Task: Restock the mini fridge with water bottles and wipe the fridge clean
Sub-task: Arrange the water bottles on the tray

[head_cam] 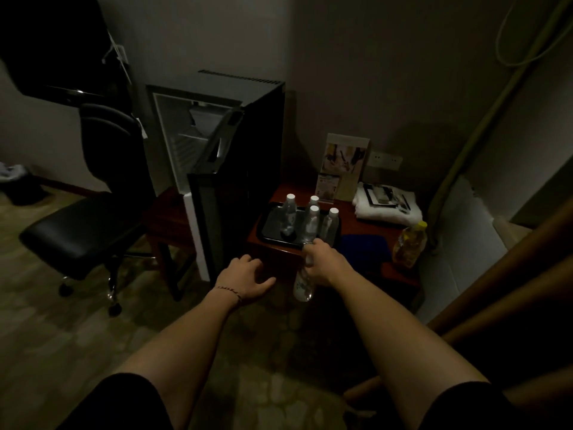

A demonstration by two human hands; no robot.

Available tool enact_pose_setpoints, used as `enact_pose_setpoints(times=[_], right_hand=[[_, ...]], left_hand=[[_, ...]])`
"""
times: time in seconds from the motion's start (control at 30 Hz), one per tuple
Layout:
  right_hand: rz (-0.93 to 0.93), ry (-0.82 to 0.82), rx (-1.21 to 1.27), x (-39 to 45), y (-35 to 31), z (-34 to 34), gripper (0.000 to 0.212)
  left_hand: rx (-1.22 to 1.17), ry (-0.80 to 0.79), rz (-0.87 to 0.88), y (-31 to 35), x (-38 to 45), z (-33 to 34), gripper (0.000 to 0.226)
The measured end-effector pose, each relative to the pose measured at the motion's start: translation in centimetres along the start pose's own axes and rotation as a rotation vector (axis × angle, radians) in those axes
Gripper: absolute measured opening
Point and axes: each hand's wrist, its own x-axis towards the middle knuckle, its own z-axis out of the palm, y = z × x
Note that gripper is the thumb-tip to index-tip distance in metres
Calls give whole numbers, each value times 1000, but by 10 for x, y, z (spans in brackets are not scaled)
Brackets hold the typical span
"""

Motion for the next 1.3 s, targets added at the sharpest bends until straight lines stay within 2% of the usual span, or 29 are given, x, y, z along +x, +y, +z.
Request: enact_pose_setpoints(times=[0.17, 0.37, 0.47, 0.67, 0.97, 1.07, 1.3], right_hand=[[-39, -29, 3, -24, -78, 31, 28], [-116, -93, 44, -5, -182, 58, 45], [-188, -147, 74, 23, -223, 63, 32], [-287, -129, 34, 112, -292, 53, 31], [-464, -130, 41, 260, -391, 43, 30], [-486, -150, 41, 306, -436, 46, 35], [-485, -141, 3, 430, -564, 67, 31]], left_hand=[[30, -43, -24, -79, -52, -16, 62], [18, 47, -134, -172, -75, -45, 63], [-4, 72, -165, -207, -65, -60, 60], [-12, 105, -223, -273, -18, -91, 56], [-43, 169, -372, -410, 51, -160, 58], [-63, 190, -374, -462, 74, -182, 53], [-59, 237, -377, -614, 140, -231, 58]])
